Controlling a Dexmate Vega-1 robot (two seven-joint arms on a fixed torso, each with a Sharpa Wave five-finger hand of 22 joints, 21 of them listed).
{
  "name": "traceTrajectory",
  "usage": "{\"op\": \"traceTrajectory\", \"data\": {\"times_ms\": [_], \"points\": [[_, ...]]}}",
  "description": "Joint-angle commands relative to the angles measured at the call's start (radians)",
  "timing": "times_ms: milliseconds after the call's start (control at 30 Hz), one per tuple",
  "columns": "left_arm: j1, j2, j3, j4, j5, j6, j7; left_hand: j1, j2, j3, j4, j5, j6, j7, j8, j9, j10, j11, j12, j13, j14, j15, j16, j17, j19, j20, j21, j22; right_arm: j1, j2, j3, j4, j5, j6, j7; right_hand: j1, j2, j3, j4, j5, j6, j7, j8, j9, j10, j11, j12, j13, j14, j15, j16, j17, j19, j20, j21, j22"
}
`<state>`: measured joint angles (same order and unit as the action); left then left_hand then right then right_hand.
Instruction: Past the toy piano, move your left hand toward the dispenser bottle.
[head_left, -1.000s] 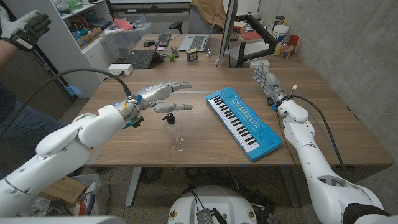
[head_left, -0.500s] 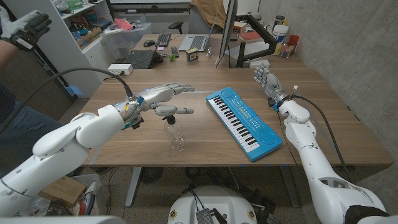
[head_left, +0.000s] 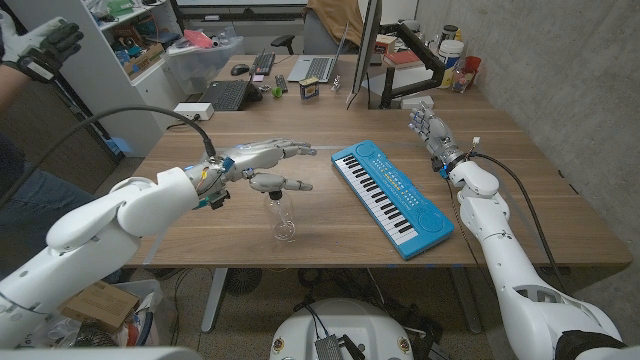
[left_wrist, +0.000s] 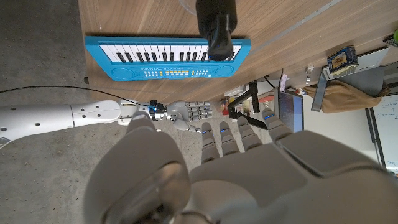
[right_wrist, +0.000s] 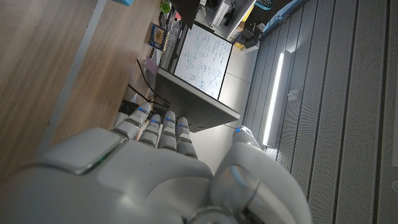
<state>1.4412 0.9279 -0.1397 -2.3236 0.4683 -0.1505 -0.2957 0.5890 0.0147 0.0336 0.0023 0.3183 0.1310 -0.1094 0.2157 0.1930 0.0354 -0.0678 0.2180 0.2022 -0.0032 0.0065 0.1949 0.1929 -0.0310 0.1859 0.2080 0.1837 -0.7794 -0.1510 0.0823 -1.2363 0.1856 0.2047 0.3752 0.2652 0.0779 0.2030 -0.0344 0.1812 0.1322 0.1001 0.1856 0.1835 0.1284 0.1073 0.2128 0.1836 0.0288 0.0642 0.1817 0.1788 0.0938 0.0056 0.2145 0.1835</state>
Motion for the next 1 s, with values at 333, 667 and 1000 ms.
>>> {"op": "traceTrajectory", "data": {"times_ms": [333,667,1000], "points": [[0.055,-0.049,-0.079,-0.043,0.017,-0.012,-0.082,0.018,0.001,-0.004,-0.005,0.001,0.017,-0.005,0.003,0.002,0.009,-0.012,0.007,0.006,0.009,-0.007,0.003,0.001,-0.003,0.003,-0.002,0.003,-0.001,-0.004,0.001,0.004,0.002,0.000,0.005,-0.009,0.002,0.002,-0.002,0.004,0.005,-0.006,0.006,0.002,0.005,0.000,-0.002,0.002,0.003,0.004,0.004,0.003,0.005,-0.001,-0.002,0.003],[0.073,-0.082,-0.106,-0.044,0.017,0.003,-0.116,0.022,0.002,-0.005,-0.007,0.003,0.024,-0.007,0.004,0.002,0.017,-0.012,0.010,0.006,0.016,-0.007,0.006,0.001,-0.001,0.004,-0.001,0.003,-0.003,-0.001,-0.002,0.001,-0.002,-0.002,0.001,-0.010,0.002,0.001,-0.002,0.004,0.004,-0.006,0.006,0.002,0.004,-0.001,-0.002,0.002,0.004,0.004,0.004,0.003,0.006,-0.001,-0.003,0.003],[0.072,-0.090,-0.097,-0.027,0.006,0.004,-0.132,0.026,0.003,-0.006,-0.008,0.003,0.031,-0.005,0.005,0.002,0.017,-0.015,0.009,0.006,0.021,-0.008,0.007,0.001,0.001,0.002,0.000,0.003,-0.003,-0.002,-0.003,-0.003,-0.005,-0.002,-0.002,-0.010,0.002,0.001,-0.003,0.004,0.005,-0.007,0.006,0.002,0.005,-0.001,-0.002,0.002,0.004,0.005,0.004,0.003,0.006,-0.001,-0.004,0.003]]}}
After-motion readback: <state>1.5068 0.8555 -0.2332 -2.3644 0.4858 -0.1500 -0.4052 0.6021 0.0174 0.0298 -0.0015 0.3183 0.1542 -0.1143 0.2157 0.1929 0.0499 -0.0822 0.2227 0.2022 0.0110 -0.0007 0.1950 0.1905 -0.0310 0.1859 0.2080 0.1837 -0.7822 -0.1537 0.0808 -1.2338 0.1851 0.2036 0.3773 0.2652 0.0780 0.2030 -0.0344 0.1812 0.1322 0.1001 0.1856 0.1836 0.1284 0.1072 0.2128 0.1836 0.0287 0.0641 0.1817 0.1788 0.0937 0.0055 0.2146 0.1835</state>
